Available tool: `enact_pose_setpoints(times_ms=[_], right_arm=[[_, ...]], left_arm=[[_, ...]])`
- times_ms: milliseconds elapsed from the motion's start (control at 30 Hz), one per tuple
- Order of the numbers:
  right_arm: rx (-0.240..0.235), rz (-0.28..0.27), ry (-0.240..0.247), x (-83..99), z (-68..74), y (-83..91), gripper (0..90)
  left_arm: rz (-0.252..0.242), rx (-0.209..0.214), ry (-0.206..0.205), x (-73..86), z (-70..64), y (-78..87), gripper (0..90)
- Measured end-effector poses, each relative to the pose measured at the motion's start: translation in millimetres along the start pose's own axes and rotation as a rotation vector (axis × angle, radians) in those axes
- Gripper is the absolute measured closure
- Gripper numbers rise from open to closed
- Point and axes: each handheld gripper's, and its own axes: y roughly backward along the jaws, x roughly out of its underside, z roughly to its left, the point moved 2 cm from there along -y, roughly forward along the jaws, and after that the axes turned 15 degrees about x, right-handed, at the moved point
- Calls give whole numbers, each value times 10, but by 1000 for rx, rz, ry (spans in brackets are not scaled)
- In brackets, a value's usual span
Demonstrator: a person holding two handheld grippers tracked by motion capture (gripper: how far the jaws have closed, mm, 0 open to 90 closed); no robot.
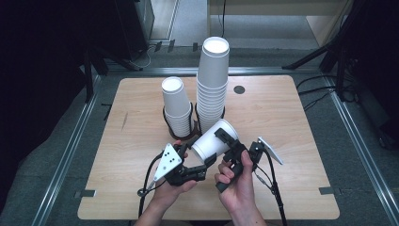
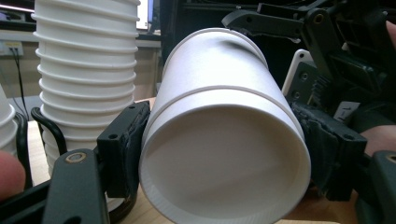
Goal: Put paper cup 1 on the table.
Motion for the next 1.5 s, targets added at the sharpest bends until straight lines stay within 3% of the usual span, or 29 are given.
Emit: enact_pose_setpoints(times_ms=[100, 167, 300, 533, 667, 767, 1000, 1100, 1233, 1333, 1367, 1433, 1500], right_arm=[[-18, -14, 19, -12, -16, -21, 0], [-32, 0, 2, -18, -20, -31, 4], [-27, -27, -18, -32, -39, -32, 116], [-33, -53, 12, 3, -66, -20, 152], [-30, -90, 53, -13, -55, -7, 154], [-6, -164, 170, -76, -48, 6, 154], [47, -330, 455, -228, 6, 66, 153], [76, -374, 546, -274, 31, 85, 153], [181, -475, 747, -361, 53, 100, 150], [260, -537, 866, -440, 55, 120, 150], [276, -548, 891, -468, 51, 128, 150], [258, -559, 920, -506, 49, 133, 152], [280, -597, 994, -548, 38, 130, 153]], left_arm=[[2, 3, 3, 4, -2, -3, 248], [-1, 8, 6, 9, -1, -1, 248], [-9, 12, 4, 22, 5, -11, 243], [36, 17, 6, 1, 3, 11, 215], [65, 28, 40, -30, 33, 28, 69], [79, 28, 49, -49, 63, 50, 4], [89, 10, 67, -55, 128, 99, 0], [90, 10, 69, -59, 139, 108, 0], [100, 7, 69, -46, 149, 105, 0], [109, 5, 71, -36, 165, 112, 0], [111, 5, 71, -35, 167, 113, 0], [112, 4, 71, -35, 172, 117, 0], [109, 1, 69, -39, 183, 122, 0]])
